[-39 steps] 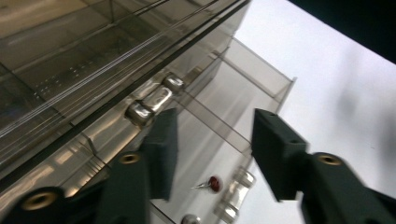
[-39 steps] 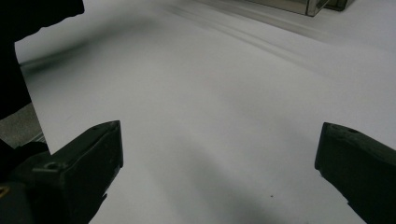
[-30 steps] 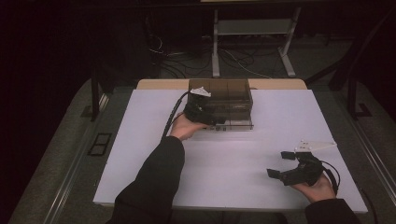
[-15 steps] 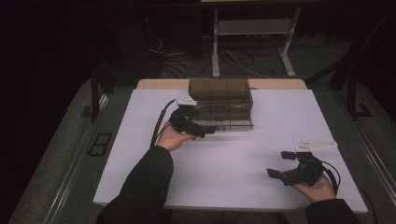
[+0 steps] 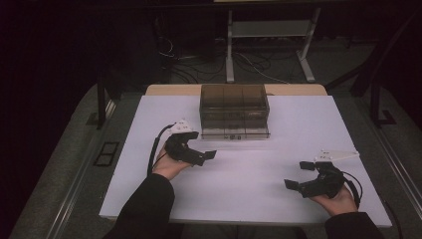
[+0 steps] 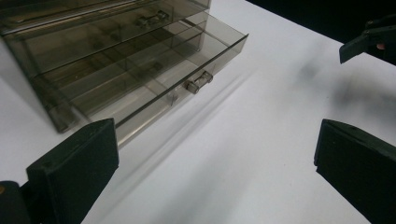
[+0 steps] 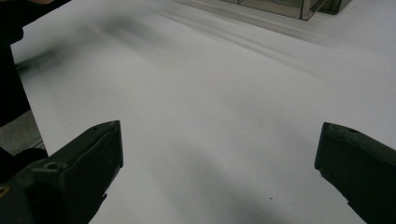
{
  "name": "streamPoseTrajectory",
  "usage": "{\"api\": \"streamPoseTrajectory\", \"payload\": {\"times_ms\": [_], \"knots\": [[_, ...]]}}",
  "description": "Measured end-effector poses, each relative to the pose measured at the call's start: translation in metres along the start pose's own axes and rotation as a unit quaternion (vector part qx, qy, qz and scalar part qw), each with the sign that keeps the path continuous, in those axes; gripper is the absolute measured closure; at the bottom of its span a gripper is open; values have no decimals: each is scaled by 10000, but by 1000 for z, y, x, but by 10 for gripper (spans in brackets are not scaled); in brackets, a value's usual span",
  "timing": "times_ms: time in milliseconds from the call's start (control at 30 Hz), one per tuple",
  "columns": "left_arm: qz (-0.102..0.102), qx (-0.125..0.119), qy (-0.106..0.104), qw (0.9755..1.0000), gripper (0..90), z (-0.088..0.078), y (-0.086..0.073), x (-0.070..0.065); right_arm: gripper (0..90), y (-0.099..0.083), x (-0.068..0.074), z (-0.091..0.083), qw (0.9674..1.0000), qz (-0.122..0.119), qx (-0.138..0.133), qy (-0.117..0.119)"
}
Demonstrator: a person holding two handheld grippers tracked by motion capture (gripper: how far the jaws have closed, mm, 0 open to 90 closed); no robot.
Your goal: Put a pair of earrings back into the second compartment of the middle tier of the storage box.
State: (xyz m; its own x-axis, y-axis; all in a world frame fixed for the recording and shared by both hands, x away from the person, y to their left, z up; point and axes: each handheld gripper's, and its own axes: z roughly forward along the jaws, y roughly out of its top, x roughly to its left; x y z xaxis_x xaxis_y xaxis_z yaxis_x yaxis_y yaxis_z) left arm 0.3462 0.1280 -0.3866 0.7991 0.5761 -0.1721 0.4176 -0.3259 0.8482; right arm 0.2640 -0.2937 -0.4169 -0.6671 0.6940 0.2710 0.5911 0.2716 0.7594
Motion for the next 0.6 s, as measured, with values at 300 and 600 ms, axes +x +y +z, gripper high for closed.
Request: {"api": "streamPoseTrajectory", "payload": {"times_ms": [300,600], "knots": [[-109,-199,236,9995,0,-25,-26,1,5,0,0,0,10000,46,-26,-3],[-200,-189,321,9991,0,-39,-59,-3,5,0,-1,0,9999,105,-32,1]]}}
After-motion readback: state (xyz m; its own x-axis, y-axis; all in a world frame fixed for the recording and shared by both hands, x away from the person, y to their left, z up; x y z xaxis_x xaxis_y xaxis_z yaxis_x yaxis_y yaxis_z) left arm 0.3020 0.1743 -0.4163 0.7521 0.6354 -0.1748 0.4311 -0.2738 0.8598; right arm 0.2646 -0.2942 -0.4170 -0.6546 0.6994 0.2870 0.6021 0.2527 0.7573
